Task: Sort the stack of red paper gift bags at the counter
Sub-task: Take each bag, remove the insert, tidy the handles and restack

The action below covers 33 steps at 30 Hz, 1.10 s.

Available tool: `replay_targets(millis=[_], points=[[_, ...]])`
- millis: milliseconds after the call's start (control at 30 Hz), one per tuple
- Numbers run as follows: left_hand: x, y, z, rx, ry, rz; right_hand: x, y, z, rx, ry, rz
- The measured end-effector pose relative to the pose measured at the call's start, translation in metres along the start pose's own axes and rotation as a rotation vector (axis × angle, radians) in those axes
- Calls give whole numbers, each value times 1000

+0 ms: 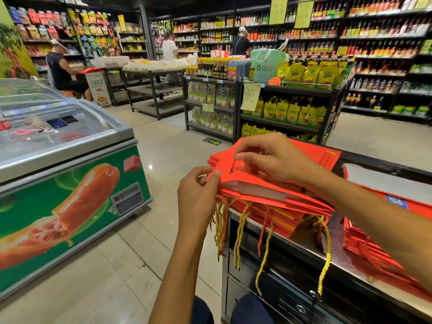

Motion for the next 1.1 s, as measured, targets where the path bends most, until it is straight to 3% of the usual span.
replay_targets(millis=[133, 300, 467, 667, 767, 867, 967, 1100], points=[[-1, 1, 1, 95, 58, 16, -1, -7, -3, 140, -49, 74], [14, 1, 10, 256, 171, -30, 12, 23, -13, 271, -292, 353], [45, -9, 6, 241, 175, 204, 35, 27, -20, 296, -450, 431], [50, -34, -14, 373, 73, 234, 29, 7, -9, 236, -435, 189], [42, -33, -43, 419, -44, 183, 19, 7, -2, -19, -412, 0], [32, -32, -78, 247, -279, 82, 9, 28, 0, -327, -401, -240], [32, -36, -105, 35, -551, 99, 8, 61, 1, -556, -420, -502], [34, -47, -100, -486, -815, 118, 17, 99, -15, -504, -494, -724]])
Point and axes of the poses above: each hand's wrist, its own x-axis away from the middle knuckle, its own y-axis out of the back of the hand, z = x × y, the point moved 1 cm from there along -x, towards the middle knuckle, and after that the axes turned 14 degrees about y, right-handed, at the moved point
